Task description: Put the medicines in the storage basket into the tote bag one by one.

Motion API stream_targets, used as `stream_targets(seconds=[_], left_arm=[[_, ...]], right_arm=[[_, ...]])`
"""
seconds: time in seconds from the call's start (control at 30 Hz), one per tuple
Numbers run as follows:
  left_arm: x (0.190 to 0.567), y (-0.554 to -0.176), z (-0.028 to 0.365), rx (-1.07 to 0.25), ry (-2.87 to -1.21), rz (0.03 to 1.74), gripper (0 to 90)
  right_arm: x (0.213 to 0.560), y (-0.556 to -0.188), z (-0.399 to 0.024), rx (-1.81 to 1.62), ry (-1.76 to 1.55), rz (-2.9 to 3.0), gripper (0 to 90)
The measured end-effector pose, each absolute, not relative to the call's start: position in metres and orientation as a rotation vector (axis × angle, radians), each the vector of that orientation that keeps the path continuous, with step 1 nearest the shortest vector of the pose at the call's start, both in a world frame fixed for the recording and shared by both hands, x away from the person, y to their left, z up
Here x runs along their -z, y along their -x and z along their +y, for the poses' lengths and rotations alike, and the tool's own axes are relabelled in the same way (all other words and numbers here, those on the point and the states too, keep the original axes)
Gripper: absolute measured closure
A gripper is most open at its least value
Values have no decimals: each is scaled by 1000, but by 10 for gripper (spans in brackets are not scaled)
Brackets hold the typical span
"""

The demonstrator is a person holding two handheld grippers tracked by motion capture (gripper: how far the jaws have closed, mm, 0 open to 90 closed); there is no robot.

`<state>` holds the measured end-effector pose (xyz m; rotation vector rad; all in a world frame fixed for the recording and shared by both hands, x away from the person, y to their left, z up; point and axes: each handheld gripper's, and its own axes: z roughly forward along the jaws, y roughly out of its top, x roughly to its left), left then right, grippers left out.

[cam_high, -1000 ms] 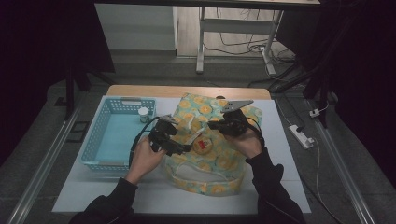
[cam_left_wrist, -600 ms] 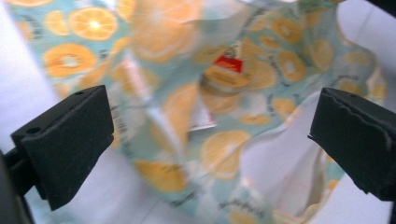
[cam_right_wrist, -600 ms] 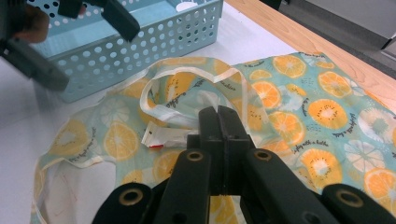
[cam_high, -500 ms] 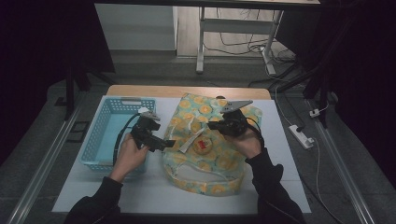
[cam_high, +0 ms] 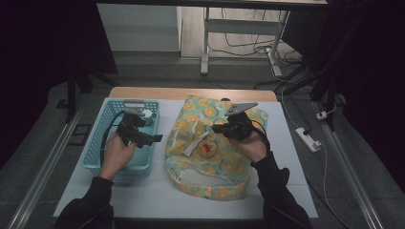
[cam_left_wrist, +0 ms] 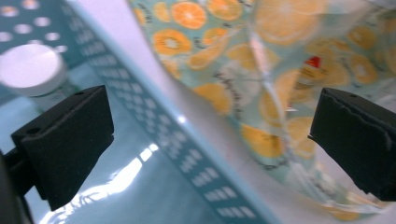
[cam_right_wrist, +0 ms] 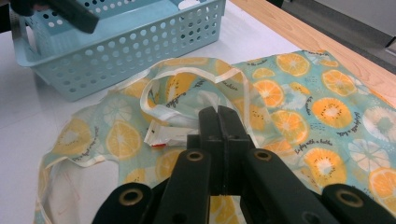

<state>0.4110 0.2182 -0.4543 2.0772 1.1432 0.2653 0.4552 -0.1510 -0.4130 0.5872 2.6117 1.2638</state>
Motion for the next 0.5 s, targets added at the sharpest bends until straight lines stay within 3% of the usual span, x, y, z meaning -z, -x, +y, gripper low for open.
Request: stream_targets(seconds=[0.5], left_arm=[[464, -442, 246, -337, -2052, 1237, 0]], right_arm=[[412, -455, -151, -1263, -584, 2613, 900]])
